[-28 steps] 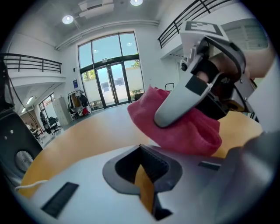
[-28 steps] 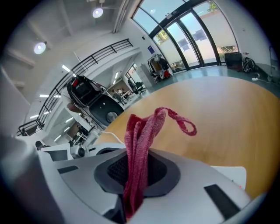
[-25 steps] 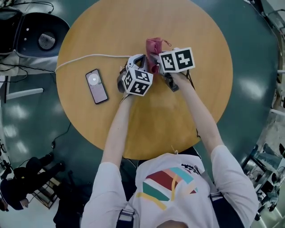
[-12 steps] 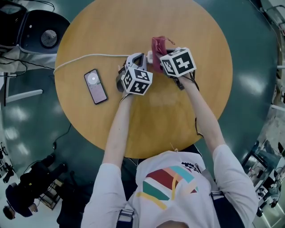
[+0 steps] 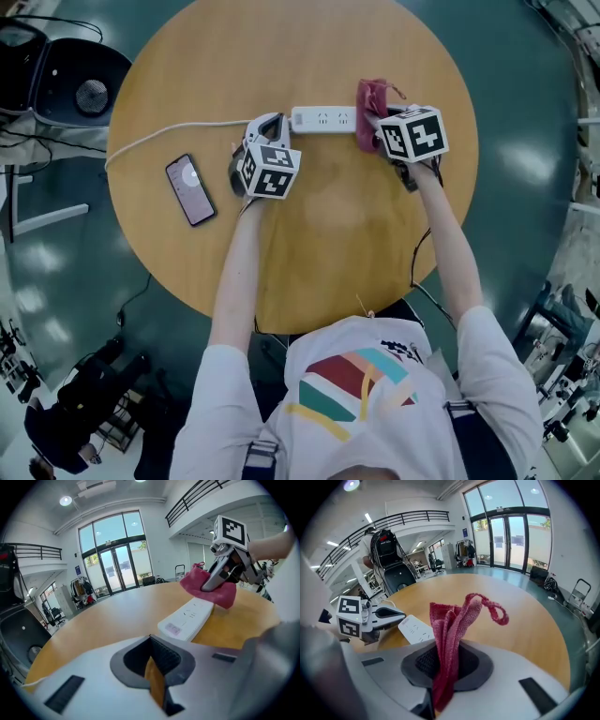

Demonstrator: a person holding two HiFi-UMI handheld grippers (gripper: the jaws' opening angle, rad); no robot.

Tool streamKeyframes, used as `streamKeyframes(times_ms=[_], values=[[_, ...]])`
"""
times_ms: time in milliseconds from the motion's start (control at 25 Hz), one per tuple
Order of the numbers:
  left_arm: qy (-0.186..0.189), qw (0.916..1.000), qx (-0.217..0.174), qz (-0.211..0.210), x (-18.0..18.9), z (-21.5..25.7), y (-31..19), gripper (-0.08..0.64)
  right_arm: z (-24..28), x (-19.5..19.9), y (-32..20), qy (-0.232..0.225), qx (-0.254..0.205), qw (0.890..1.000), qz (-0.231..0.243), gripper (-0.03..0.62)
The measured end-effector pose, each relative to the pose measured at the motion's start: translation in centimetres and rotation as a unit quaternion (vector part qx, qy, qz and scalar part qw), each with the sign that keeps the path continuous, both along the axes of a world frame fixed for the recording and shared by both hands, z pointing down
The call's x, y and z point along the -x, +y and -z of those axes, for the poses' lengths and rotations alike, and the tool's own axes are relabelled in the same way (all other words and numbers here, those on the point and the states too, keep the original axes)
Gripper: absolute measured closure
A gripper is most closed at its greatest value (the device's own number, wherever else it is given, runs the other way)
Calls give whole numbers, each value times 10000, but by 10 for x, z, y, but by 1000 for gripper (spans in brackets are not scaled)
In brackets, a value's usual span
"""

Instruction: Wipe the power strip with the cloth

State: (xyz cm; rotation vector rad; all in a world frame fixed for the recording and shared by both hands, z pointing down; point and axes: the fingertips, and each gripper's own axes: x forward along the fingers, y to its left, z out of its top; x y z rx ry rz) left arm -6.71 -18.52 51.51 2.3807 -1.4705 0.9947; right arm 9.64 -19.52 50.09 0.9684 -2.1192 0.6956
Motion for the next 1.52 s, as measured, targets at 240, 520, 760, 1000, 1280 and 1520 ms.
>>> streamKeyframes(times_ms=[240,520,760,1000,1280,1520], values=[[-18,10000,39,-43,2,0,2,529,0,-20,4,20,31,9996,-287,552],[80,9999,77,-24,-6,3,-1,529,7,-40,1,-35,-54,9988,-482,552],[390,9991,186,-55,0,-7,-2,529,32,-15,41,444,-988,9939,198,552],[518,9984,228,-95,0,-9,0,529,6,66,91,1281,-1658,9554,2081,552],[557,9981,200,-181,-1,-2,-5,529,5,131,68,982,-1974,9455,2395,554],[607,9976,248,-225,1,0,-5,529,-9,143,65,1346,-2287,9245,2737,552]])
